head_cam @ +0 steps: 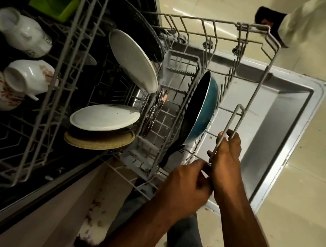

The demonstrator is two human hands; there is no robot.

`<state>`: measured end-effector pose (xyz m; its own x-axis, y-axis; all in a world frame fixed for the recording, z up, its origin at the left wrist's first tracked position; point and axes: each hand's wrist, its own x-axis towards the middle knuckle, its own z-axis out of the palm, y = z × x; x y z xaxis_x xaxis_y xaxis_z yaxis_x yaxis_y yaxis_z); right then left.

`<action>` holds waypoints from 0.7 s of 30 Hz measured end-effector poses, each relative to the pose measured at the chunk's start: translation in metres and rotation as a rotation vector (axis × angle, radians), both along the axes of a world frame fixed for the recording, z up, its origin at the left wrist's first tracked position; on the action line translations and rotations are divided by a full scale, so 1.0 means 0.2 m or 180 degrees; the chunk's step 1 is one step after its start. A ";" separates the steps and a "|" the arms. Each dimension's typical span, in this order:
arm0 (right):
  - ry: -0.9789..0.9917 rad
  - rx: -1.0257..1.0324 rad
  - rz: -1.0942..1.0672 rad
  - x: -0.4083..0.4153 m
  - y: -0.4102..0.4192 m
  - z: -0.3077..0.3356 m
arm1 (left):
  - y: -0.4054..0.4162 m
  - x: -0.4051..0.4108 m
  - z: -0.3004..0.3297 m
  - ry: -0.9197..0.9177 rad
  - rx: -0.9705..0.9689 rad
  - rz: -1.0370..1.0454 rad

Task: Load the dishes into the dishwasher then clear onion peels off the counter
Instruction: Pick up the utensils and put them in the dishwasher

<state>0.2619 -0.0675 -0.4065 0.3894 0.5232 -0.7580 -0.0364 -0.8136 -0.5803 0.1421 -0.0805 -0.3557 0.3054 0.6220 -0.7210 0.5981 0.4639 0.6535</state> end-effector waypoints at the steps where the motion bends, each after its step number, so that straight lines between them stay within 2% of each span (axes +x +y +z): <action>1: -0.0057 0.0086 0.0063 -0.02 0.01 0.01 | 0.00 0.00 0.02 -0.0013 0.0092 0.0053; 5: 0.0022 0.0159 -0.0087 0.00 0.05 0.06 | -0.01 -0.01 0.03 0.0024 0.0050 0.0263; 7: 0.0141 0.0052 -0.0248 0.07 0.07 0.06 | -0.04 0.00 0.01 0.0142 -0.0186 0.0107; 11: 0.0181 -0.0198 -0.0548 0.19 0.08 -0.04 | -0.09 0.01 -0.09 0.0432 -0.0235 -0.0454; 13: 0.0156 -0.0306 -0.0655 0.21 0.08 -0.09 | -0.12 0.00 -0.13 0.0537 -0.0222 -0.0422; 16: 0.0078 -0.0420 -0.0681 0.23 0.12 -0.16 | -0.17 -0.05 -0.22 0.0955 0.0050 0.0114; 19: -0.0230 -0.0589 -0.0323 0.26 0.15 -0.20 | -0.18 -0.20 -0.31 0.2062 0.0402 0.1417; 21: -0.0650 -0.0637 0.0179 0.26 0.16 -0.17 | -0.16 -0.33 -0.33 0.2593 -0.0273 0.2233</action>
<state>0.3141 -0.0357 -0.4412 0.5193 0.3963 -0.7572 0.1130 -0.9100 -0.3988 0.0766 -0.1125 -0.4224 -0.6913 0.4092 -0.5956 0.4212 0.8979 0.1280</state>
